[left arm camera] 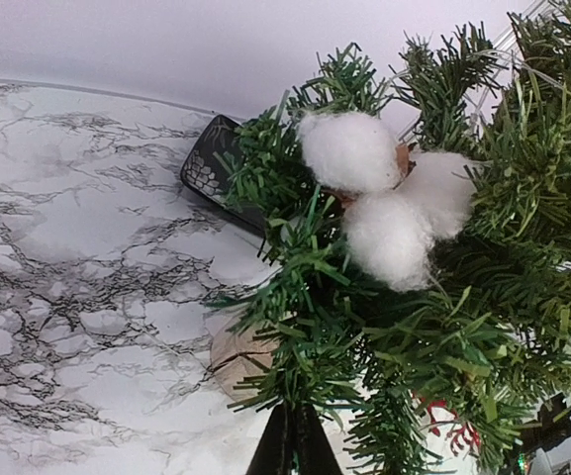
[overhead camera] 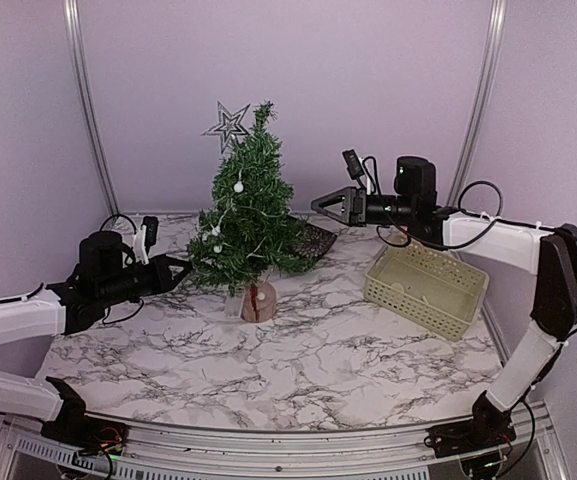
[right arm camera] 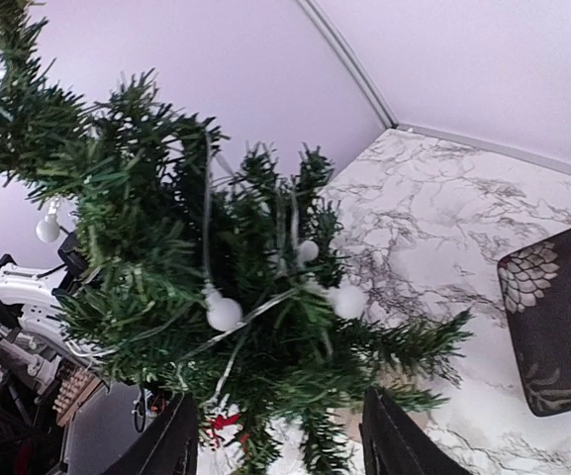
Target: Decorate the small christmas tree
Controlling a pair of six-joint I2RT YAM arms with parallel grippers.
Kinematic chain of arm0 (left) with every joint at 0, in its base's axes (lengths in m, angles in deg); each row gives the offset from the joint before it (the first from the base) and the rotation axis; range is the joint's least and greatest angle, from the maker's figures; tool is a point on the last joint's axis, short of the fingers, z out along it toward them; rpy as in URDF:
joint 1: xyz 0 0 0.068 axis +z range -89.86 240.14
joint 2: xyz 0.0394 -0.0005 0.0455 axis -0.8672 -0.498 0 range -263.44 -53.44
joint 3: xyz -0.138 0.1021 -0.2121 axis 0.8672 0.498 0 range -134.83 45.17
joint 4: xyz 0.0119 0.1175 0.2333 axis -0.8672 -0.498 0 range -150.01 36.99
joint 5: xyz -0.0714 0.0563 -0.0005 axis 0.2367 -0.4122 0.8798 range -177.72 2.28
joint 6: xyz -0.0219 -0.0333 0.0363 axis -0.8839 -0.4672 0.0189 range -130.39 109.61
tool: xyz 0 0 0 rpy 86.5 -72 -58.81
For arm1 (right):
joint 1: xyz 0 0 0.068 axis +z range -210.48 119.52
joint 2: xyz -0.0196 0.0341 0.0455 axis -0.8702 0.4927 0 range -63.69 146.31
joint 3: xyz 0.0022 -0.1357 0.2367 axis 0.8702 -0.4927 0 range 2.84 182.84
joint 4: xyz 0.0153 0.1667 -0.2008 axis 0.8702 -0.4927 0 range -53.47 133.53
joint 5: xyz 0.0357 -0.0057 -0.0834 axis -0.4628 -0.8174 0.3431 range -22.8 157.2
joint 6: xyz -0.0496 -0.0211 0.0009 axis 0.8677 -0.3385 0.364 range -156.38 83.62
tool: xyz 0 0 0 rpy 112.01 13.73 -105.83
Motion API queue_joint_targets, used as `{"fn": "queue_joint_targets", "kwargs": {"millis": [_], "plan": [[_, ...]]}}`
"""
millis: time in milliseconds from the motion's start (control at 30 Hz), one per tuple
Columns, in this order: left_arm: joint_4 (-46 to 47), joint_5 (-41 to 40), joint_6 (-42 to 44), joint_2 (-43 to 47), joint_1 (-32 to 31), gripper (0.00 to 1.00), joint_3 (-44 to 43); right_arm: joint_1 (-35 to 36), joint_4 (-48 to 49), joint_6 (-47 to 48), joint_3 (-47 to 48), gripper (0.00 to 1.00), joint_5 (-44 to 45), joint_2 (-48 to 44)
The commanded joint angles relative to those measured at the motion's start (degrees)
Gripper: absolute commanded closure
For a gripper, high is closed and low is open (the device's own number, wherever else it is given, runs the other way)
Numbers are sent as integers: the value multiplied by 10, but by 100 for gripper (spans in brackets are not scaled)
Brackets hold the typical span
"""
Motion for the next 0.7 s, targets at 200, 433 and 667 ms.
{"fn": "queue_joint_targets", "kwargs": {"millis": [200, 433, 667], "plan": [[-35, 25, 90, -56, 49, 100, -74, -23, -41, 10, 50, 50, 8, 59], [-36, 47, 108, -111, 61, 100, -117, -19, -31, 1, 64, 55, -36, 97], [-33, 63, 122, -150, 75, 100, -146, -16, -27, 1, 60, 47, -52, 128]]}}
